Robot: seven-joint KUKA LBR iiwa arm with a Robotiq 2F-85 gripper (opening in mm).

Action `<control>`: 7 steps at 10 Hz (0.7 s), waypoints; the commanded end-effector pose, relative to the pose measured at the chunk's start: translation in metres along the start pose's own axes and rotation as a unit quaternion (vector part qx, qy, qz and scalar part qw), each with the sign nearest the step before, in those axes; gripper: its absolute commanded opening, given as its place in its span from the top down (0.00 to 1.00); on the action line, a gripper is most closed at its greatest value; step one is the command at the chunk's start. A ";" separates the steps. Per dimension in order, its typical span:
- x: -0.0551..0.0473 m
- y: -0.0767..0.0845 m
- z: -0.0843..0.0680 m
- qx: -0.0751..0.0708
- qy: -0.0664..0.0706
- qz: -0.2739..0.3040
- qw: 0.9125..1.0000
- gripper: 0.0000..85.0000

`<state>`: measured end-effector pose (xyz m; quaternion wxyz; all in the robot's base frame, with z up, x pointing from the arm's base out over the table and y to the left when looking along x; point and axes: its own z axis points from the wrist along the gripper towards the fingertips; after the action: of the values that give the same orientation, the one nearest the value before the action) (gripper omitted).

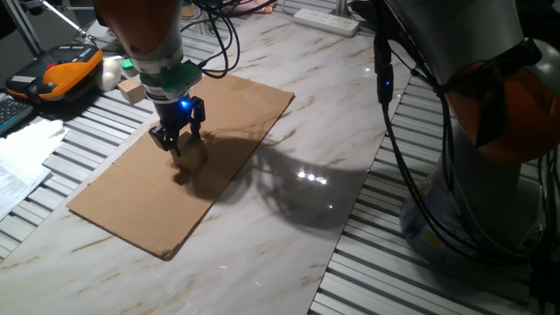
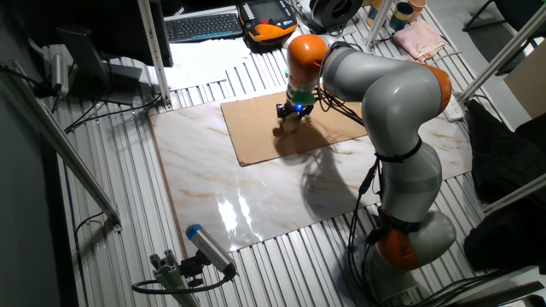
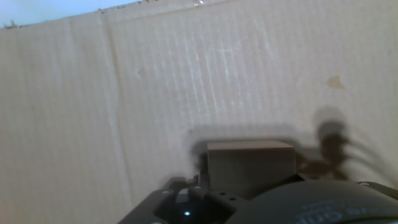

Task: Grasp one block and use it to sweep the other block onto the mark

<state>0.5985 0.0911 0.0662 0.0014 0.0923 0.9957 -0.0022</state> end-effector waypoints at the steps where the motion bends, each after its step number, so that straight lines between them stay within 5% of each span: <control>1: 0.001 0.001 0.000 -0.001 0.001 0.001 1.000 1.00; 7: 0.003 0.002 0.001 -0.021 -0.002 0.009 1.000 1.00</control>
<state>0.5952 0.0937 0.0651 0.0070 0.1022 0.9945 0.0196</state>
